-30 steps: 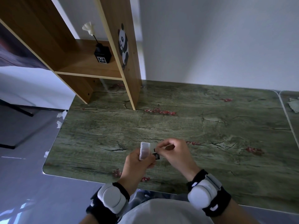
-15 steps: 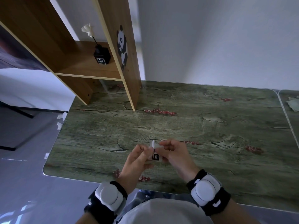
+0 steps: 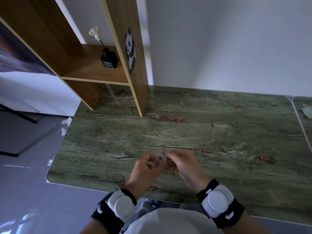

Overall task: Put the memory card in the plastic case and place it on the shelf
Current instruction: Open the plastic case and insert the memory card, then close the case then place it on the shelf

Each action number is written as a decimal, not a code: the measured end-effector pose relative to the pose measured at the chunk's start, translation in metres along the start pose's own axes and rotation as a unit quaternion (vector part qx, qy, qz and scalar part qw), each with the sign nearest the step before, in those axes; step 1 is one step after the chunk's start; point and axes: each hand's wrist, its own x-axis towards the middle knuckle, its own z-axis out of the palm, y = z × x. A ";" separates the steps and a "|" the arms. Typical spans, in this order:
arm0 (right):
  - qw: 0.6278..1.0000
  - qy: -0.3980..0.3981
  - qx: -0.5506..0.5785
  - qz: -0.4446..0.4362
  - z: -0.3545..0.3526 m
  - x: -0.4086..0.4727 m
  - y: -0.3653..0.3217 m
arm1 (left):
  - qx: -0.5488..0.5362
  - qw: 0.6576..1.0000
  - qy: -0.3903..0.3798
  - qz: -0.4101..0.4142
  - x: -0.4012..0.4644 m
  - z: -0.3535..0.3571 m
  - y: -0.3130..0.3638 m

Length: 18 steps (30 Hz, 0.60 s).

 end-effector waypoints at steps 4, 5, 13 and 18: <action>0.999 0.018 -0.034 -0.007 0.001 -0.002 0.001 | 0.102 0.994 0.006 0.043 0.000 -0.004 -0.004; 0.999 0.020 -0.033 -0.001 0.001 -0.002 0.002 | 0.136 0.989 0.015 0.059 0.000 -0.005 -0.004; 0.996 0.050 -0.069 0.019 0.002 0.005 0.010 | 0.232 0.967 -0.007 0.104 0.002 -0.012 -0.001; 0.997 0.062 0.028 0.018 0.014 0.014 0.001 | 0.040 0.998 0.032 0.036 0.009 -0.023 0.001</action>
